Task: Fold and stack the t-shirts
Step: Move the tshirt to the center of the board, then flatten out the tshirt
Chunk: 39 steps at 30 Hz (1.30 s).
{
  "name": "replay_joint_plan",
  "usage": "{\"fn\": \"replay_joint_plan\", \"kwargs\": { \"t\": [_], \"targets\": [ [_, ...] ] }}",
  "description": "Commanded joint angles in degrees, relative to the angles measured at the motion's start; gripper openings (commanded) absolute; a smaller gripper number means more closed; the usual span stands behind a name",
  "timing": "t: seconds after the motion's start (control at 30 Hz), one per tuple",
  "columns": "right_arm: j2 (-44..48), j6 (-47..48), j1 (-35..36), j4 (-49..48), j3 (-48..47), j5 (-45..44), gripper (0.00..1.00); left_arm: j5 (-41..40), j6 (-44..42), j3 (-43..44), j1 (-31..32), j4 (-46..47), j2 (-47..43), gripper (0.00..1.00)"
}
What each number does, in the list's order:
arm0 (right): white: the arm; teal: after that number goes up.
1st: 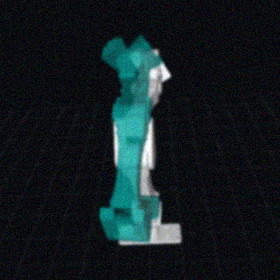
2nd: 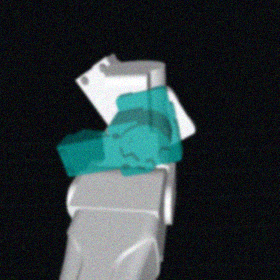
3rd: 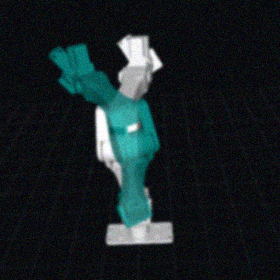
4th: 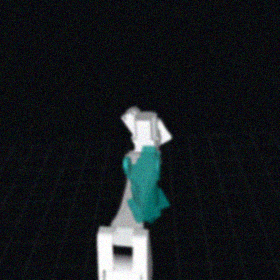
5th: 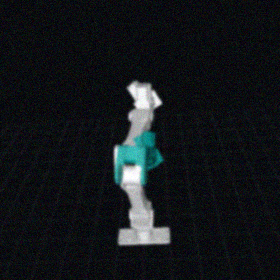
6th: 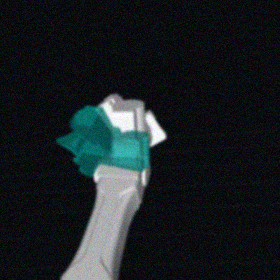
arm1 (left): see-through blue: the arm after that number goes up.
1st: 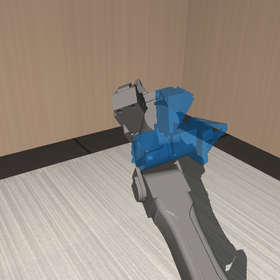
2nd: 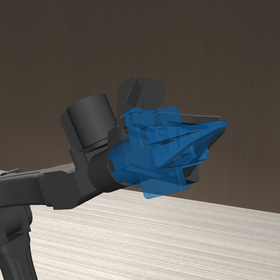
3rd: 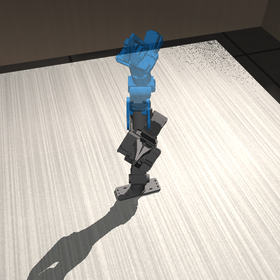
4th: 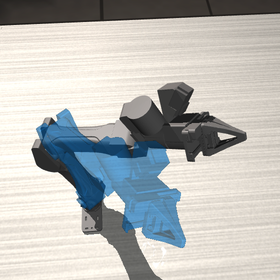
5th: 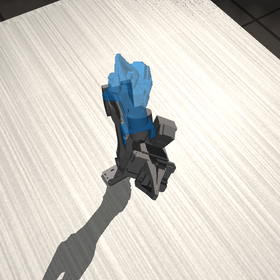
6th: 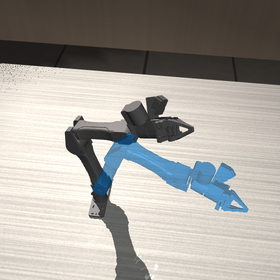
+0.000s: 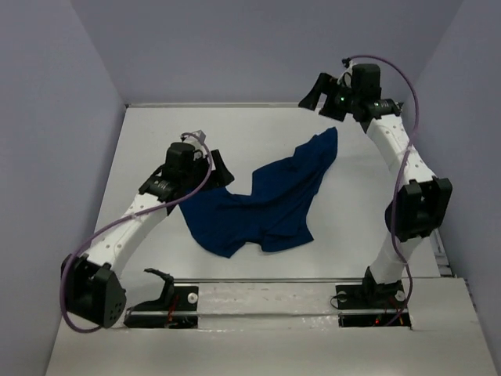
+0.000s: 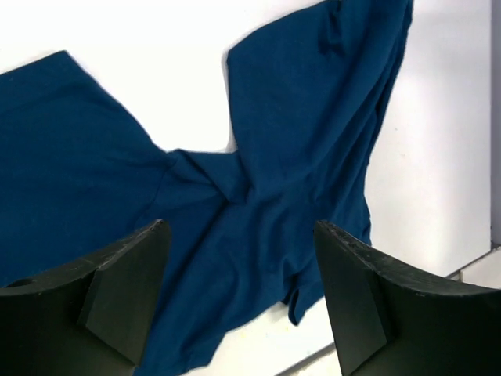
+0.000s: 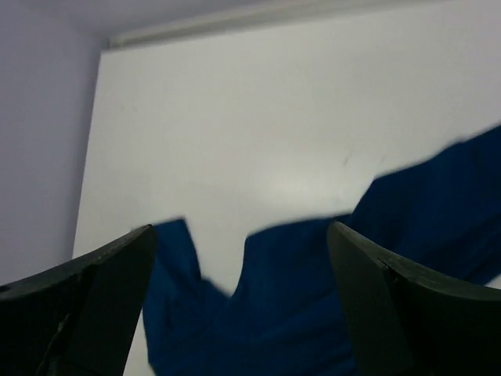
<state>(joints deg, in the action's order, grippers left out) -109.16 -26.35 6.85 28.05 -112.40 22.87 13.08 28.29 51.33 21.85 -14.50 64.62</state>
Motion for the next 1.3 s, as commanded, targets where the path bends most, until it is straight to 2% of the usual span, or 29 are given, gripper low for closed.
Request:
{"fn": "replay_joint_plan", "kwargs": {
  "t": [0.0,0.03,0.07,0.1,0.13,0.17,0.23,0.27,0.33,0.37,0.47,0.73,0.83,0.97,1.13,1.27],
  "targets": [
    [17.11,-2.36,4.22,-6.57,21.56,-4.68,0.78,1.24,-3.24,5.34,0.57,7.28,8.22,0.71],
    [22.97,-3.44,4.22,-8.09,26.39,-3.81,0.51,1.77,-3.51,6.23,0.57,7.90,12.07,0.63],
    [25.82,-4.32,5.09,-9.23,34.97,-3.02,0.29,1.95,-3.86,7.37,0.57,8.26,13.94,0.59],
    [28.45,-4.59,7.71,-9.85,38.88,-2.75,0.00,2.30,-4.47,9.21,0.57,9.22,17.87,0.54],
    [33.18,-4.76,9.22,-9.51,42.40,-3.01,0.00,2.82,-4.74,10.27,1.09,9.40,20.00,0.53],
    [35.49,-5.46,10.88,-9.16,48.96,-3.01,0.00,3.44,-5.09,12.54,1.09,9.40,22.11,0.52],
    [40.23,-8.09,15.72,-8.46,55.24,-5.10,0.02,4.67,-6.31,15.19,1.09,8.79,28.59,0.52],
    [45.13,-9.24,17.91,-8.19,61.27,-6.34,0.22,5.89,-6.67,17.55,1.70,8.44,30.46,0.52],
    [49.47,-13.02,19.25,-7.49,66.67,-6.26,0.46,6.52,-7.11,19.15,1.71,8.88,35.37,0.53],
    [52.97,-14.24,20.03,-7.05,68.87,-6.61,0.64,6.52,-7.20,20.64,1.71,8.88,36.62,0.53],
    [57.21,-17.33,22.06,-4.77,75.30,-7.67,0.77,7.48,-6.85,23.19,2.24,9.66,41.28,0.53],
    [59.60,-23.92,23.29,-1.33,82.34,-12.41,0.75,8.10,-6.67,31.81,3.37,9.58,53.06,0.52],
    [56.88,-25.68,23.29,-1.33,83.48,-13.29,0.75,2.93,-9.03,35.41,4.87,7.65,56.57,0.52],
    [54.51,-26.30,23.29,-3.18,84.80,-13.91,0.74,3.09,-8.61,37.00,5.49,7.55,58.95,0.51],
    [48.45,-26.56,23.29,-8.36,84.72,-12.33,0.70,3.53,-7.11,37.00,5.49,9.23,59.66,0.37],
    [44.57,-28.23,23.29,-11.26,84.62,-13.20,0.69,3.53,-7.29,37.44,5.49,9.05,59.66,0.37]
  ]
}}
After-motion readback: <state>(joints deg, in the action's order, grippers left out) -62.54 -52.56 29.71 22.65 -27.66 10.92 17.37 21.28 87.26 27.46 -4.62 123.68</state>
